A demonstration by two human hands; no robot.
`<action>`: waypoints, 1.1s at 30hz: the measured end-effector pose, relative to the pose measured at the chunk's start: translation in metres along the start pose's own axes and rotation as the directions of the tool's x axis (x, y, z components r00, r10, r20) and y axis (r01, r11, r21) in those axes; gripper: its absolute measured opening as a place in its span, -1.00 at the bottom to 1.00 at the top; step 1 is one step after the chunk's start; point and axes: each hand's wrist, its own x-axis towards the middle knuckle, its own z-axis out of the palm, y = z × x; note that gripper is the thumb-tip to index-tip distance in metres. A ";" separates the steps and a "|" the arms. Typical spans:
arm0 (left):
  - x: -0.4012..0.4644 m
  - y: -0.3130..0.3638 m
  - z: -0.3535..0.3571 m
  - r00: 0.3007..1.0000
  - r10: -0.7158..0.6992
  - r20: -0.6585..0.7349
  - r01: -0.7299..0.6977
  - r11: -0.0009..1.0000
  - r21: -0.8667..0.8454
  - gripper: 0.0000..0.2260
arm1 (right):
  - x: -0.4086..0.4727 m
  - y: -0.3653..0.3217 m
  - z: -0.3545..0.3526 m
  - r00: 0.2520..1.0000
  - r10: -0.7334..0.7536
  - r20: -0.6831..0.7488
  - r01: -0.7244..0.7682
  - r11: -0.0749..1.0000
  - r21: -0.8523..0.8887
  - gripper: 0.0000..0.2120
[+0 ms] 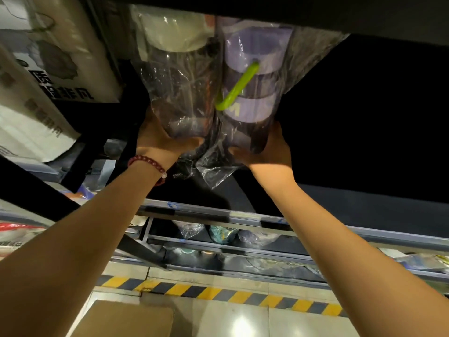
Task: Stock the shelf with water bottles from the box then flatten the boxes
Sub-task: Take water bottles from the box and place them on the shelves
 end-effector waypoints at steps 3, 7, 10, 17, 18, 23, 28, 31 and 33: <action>0.005 0.000 0.000 1.000 0.014 0.015 -0.014 0.998 -0.060 -0.19 | 0.014 0.001 0.007 1.000 0.002 -0.001 -0.002 1.000 -0.020 -0.21; 0.014 0.000 -0.002 0.997 0.076 0.027 -0.072 0.991 -0.111 -0.20 | 0.025 0.003 0.014 1.000 0.003 -0.006 -0.003 0.998 0.062 -0.20; 0.021 0.002 -0.001 0.994 0.102 0.032 -0.096 0.983 -0.158 -0.23 | 0.032 0.004 0.019 1.000 0.000 0.008 -0.001 0.993 0.115 -0.13; 0.025 0.003 0.001 0.997 0.067 0.046 -0.059 0.986 -0.158 -0.22 | 0.039 0.011 0.022 0.995 -0.092 0.027 0.091 0.994 0.061 -0.01; 0.024 0.005 0.001 0.996 0.070 0.053 -0.060 0.984 -0.168 -0.21 | 0.038 0.011 0.021 0.997 -0.072 0.032 0.071 0.996 0.054 0.00; 0.009 0.016 -0.007 0.996 0.027 0.085 -0.008 0.977 -0.215 -0.09 | 0.027 0.009 0.002 0.997 0.046 0.056 -0.046 0.999 0.003 -0.14; -0.051 0.030 -0.022 0.997 -0.072 0.019 0.074 0.980 -0.187 -0.34 | -0.028 0.006 -0.051 0.994 0.081 0.075 -0.066 0.982 -0.176 -0.47; -0.110 0.054 -0.036 0.989 0.108 0.097 -0.123 0.979 0.164 -0.55 | -0.084 0.002 -0.095 0.991 0.040 0.127 0.004 0.944 -0.329 -0.53; -0.157 0.070 -0.036 0.972 0.183 0.149 -0.220 0.932 0.289 -0.53 | -0.125 0.003 -0.126 0.990 -0.016 0.142 0.076 0.900 -0.428 -0.60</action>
